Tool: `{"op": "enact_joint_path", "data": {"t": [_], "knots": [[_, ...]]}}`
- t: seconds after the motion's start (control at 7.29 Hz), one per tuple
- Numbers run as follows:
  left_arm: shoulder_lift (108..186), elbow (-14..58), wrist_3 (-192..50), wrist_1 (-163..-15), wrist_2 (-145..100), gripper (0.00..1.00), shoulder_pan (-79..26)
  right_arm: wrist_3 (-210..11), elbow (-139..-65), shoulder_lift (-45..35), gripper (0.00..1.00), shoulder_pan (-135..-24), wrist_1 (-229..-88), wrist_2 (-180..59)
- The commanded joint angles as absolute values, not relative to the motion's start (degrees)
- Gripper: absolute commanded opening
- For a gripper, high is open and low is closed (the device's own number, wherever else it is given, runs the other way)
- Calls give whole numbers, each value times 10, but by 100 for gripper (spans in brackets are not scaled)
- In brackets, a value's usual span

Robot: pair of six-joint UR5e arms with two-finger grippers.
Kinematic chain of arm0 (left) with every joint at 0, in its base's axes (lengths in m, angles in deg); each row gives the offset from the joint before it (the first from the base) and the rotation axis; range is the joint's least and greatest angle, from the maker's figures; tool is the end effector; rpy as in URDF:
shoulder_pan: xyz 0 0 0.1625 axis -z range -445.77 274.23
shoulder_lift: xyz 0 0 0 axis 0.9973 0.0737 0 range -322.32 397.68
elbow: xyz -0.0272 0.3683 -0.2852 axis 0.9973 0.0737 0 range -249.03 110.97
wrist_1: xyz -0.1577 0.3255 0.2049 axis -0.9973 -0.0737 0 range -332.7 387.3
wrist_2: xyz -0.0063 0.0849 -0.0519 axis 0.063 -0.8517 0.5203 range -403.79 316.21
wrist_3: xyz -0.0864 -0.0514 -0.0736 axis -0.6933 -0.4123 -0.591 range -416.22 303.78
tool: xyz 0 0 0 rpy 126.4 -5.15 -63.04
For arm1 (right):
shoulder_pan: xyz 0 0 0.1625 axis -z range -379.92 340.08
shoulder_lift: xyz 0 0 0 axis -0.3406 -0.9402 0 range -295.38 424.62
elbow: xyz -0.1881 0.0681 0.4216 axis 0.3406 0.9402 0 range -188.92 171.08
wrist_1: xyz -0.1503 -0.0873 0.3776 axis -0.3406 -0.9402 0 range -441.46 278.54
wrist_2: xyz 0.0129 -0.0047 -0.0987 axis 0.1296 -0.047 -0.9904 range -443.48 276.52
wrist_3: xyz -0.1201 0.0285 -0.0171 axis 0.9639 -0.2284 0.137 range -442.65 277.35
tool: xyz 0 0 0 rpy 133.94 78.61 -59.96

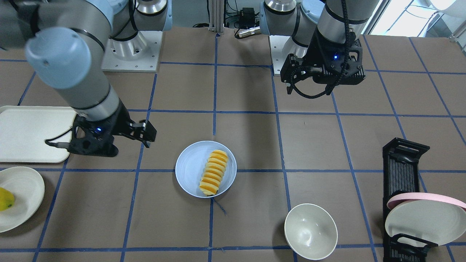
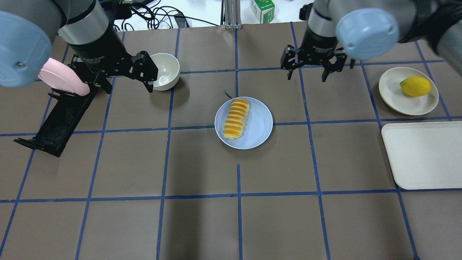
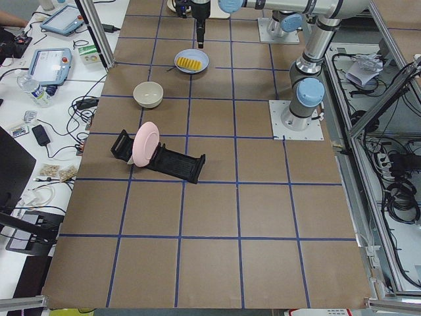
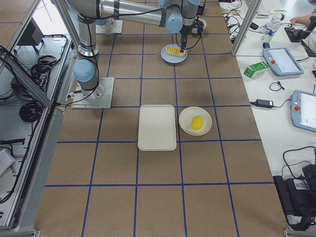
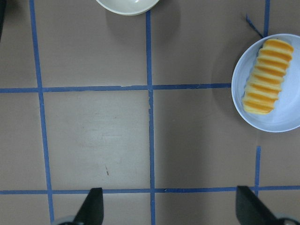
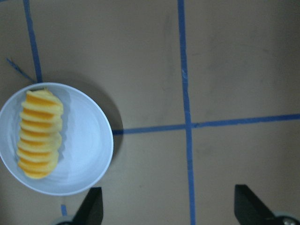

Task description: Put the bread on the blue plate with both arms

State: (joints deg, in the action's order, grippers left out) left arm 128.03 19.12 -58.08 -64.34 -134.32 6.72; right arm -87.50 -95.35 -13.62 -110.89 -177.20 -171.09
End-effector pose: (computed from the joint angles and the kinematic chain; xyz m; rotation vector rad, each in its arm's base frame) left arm -0.1536 -0.4896 0.5146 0.0175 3.1324 0.0032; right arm 0.1484 -0.5767 0.4346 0.1060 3.0996 0.0696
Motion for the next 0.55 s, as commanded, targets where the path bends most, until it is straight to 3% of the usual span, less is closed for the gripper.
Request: {"op": "enact_joint_path", "data": {"t": [0.0,0.41], "knots": [[1279,191,-582,-643,-1343,100,67,-799,-961,-245,100,-1083,-1674,-1708],[1277,192,-581,-639,-1343,100,67,-800,-949,-239,100,-1092,-1682,-1715]]}}
